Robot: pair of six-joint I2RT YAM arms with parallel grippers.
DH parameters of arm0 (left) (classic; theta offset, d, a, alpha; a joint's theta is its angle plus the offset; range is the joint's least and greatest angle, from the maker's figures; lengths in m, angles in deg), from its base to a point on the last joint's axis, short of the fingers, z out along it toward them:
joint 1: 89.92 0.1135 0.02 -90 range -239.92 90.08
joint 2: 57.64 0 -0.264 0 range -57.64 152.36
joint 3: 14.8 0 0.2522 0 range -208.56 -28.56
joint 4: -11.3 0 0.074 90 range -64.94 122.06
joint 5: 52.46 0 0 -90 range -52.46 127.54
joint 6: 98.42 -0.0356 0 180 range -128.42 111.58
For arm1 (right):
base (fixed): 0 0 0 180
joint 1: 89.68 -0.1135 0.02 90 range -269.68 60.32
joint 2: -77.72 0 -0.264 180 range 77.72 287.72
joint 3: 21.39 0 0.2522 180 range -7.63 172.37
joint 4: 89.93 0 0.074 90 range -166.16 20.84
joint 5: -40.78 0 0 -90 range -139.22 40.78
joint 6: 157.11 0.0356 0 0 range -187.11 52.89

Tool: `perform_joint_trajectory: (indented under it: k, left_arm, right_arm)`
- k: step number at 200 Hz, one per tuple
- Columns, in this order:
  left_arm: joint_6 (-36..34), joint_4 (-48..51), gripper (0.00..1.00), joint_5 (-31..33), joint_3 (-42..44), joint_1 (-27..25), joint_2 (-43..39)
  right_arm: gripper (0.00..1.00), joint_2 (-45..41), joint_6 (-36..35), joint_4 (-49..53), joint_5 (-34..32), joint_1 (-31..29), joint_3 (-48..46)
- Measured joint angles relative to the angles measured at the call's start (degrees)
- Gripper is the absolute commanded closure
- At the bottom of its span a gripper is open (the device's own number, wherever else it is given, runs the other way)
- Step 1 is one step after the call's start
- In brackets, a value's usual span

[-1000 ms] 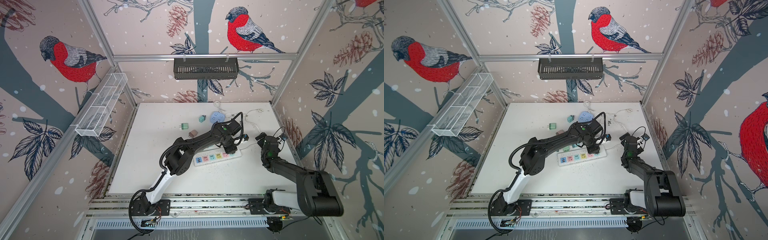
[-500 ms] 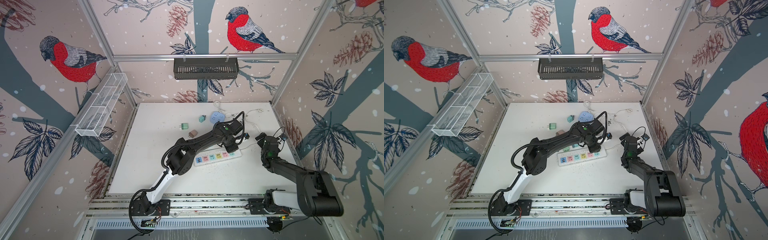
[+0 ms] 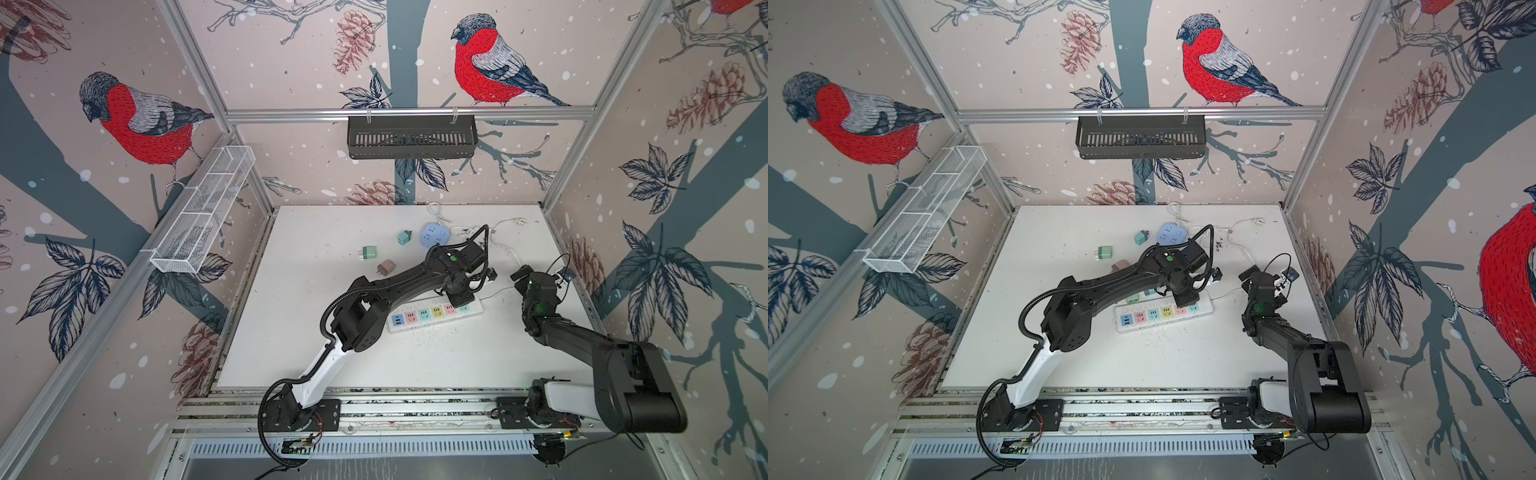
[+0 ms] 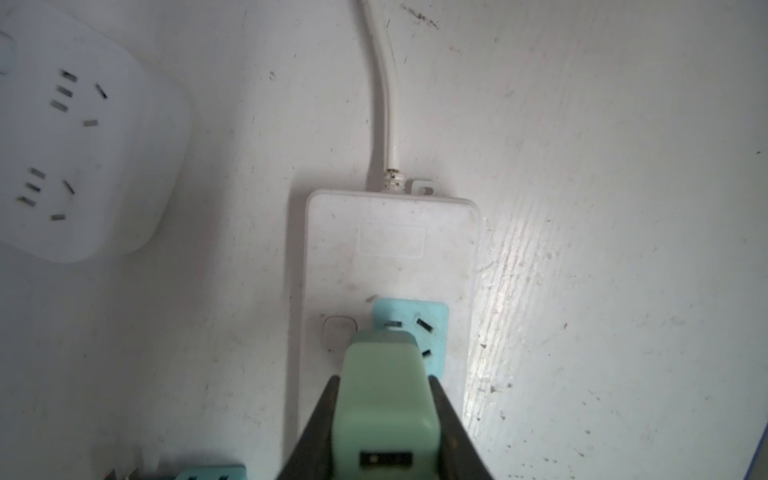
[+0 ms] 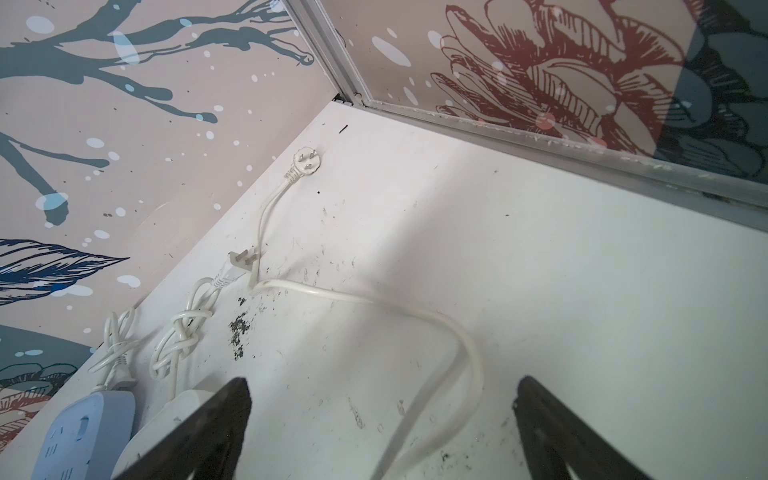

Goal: Insert the plug

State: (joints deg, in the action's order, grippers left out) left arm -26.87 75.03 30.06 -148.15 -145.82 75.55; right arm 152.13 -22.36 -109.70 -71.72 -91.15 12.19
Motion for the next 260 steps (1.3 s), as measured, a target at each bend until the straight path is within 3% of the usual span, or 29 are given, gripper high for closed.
perform_joint_trajectory:
  k: [124, 190, 260]
  left_arm:
    - [-0.8, 1.2, 1.0, -1.3, -2.8, -0.1, 2.0]
    - [-1.4, -6.0, 1.0, -4.3, 9.6, -0.2, -5.4]
    - [-1.2, -8.7, 1.0, -4.0, 9.1, 0.1, -5.2]
  right_arm:
    - [0.0, 0.1, 0.0, 0.0, 0.0, 0.0, 0.0]
    - [0.0, 0.2, 0.0, 0.0, 0.0, 0.0, 0.0]
    - [0.0, 0.1, 0.0, 0.0, 0.0, 0.0, 0.0]
